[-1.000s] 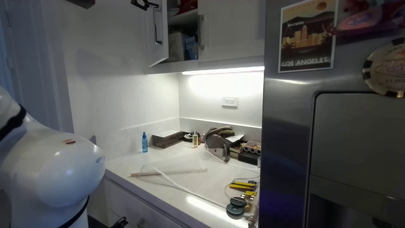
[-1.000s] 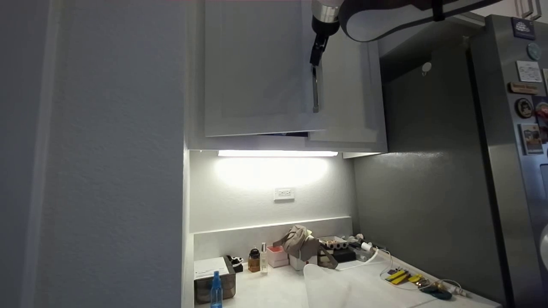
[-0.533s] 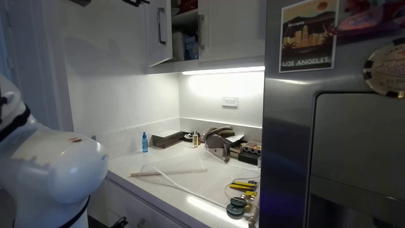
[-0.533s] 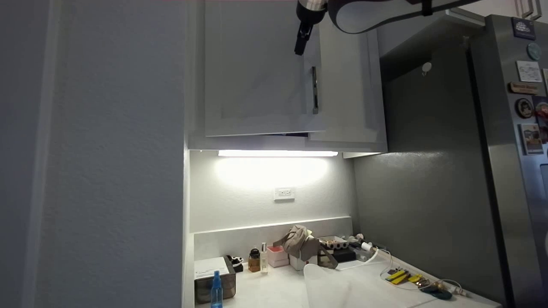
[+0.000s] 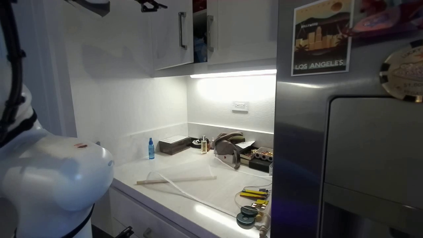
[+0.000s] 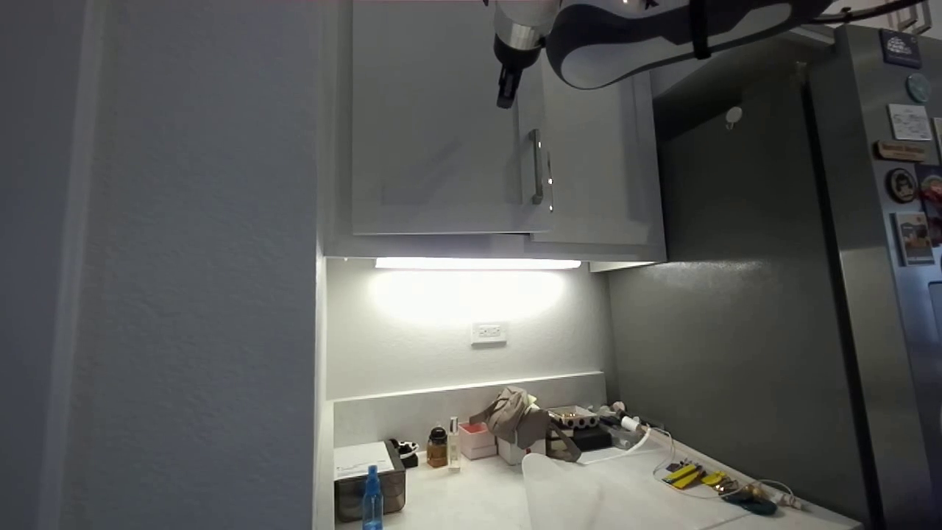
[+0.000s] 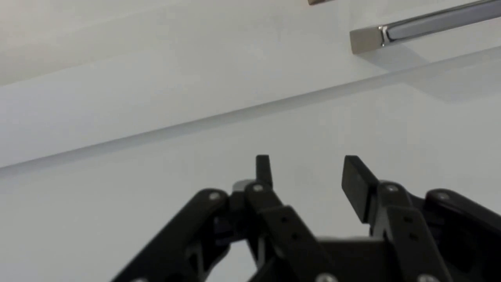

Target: Open the left and right cabinet doors, then close the right and left cabinet doors

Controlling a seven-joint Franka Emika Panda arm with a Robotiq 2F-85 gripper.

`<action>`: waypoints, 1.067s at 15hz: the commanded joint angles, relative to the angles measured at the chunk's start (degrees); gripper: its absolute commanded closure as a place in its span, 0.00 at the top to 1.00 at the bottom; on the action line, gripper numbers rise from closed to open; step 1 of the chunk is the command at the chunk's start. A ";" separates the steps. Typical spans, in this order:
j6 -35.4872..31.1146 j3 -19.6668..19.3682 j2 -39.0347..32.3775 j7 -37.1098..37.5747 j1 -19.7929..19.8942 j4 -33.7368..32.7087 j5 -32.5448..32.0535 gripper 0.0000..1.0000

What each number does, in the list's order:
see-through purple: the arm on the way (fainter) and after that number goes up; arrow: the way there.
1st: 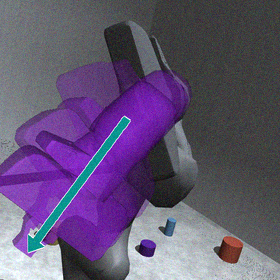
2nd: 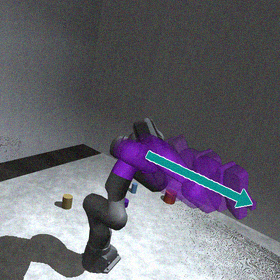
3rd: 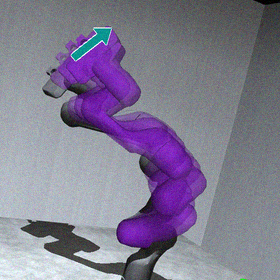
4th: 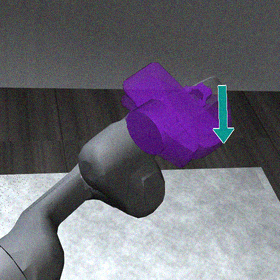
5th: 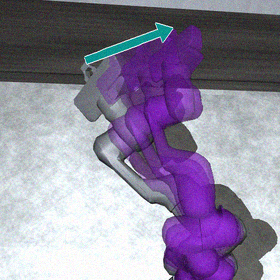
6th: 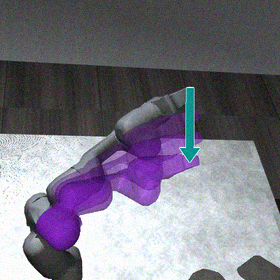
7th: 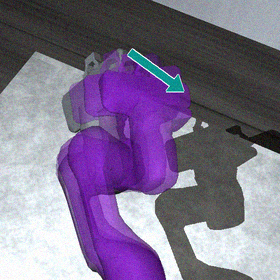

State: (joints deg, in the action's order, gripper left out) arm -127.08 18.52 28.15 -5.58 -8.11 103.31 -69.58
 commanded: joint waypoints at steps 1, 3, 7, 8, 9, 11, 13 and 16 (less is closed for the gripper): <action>-1.52 -2.27 -1.42 0.54 -0.78 -0.10 -1.62 0.20; -2.42 -3.63 -1.70 2.18 -0.81 0.49 -0.72 0.05; -4.55 -5.74 -2.03 8.66 0.51 2.07 -1.98 0.00; -5.02 -6.14 -2.16 10.35 0.83 2.52 -2.37 0.00; -5.44 -6.49 -2.47 12.15 1.18 2.78 -2.93 0.00; -5.86 -7.14 -2.94 15.37 1.50 3.72 -3.95 0.00; -7.04 -7.75 -4.04 18.44 1.96 3.59 -5.43 0.00; -9.88 -8.95 -5.78 22.51 2.06 2.46 -6.20 0.00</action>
State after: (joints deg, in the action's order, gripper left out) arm -134.09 10.43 23.81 12.87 -6.92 106.49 -74.09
